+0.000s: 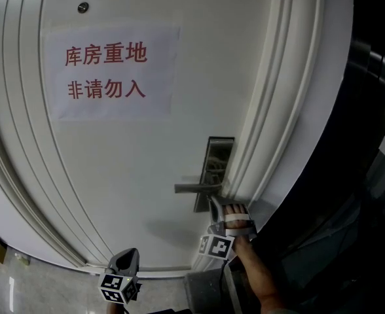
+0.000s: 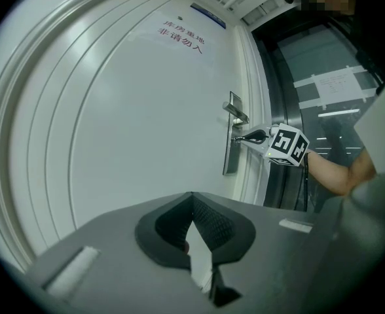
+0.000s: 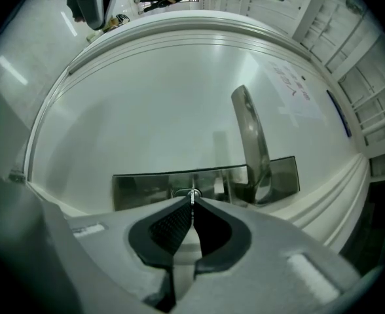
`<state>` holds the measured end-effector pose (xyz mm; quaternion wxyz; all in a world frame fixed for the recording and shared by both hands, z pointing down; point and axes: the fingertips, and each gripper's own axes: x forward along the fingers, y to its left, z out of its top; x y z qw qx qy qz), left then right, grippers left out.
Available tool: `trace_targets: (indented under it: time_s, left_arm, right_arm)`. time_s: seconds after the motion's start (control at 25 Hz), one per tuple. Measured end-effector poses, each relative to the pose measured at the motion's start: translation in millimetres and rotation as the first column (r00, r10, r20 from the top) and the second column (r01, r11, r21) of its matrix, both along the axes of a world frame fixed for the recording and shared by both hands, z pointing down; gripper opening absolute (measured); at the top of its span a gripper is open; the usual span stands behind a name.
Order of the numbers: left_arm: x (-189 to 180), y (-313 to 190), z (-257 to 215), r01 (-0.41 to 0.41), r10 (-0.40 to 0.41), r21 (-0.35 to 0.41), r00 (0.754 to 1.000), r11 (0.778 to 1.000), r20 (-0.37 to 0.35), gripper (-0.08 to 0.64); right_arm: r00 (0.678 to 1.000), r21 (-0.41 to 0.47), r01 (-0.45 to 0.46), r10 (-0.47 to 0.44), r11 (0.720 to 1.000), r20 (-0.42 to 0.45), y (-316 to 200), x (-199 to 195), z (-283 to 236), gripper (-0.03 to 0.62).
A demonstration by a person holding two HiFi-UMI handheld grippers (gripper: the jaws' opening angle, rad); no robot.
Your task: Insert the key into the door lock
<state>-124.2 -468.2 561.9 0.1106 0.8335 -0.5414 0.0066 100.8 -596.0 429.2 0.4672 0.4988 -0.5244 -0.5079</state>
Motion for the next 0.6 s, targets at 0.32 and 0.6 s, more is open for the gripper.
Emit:
trace_targets:
  time_s: [0.32,0.6]
  left_arm:
    - [0.0,2.3,0.7,-0.001,0.001,-0.003,1.0,1.0,0.002,0.002]
    - [-1.3,7.1,1.6,0.005,-0.005,-0.005,1.0,1.0,0.001,0.002]
  right_arm:
    - [1.0,0.002,0.0,0.0,1.0,-0.003,-0.3,-0.8,0.3,0.011]
    - [1.0,0.005,0.004,-0.004,1.0,0.002,-0.8,-0.4,0.8,0.012]
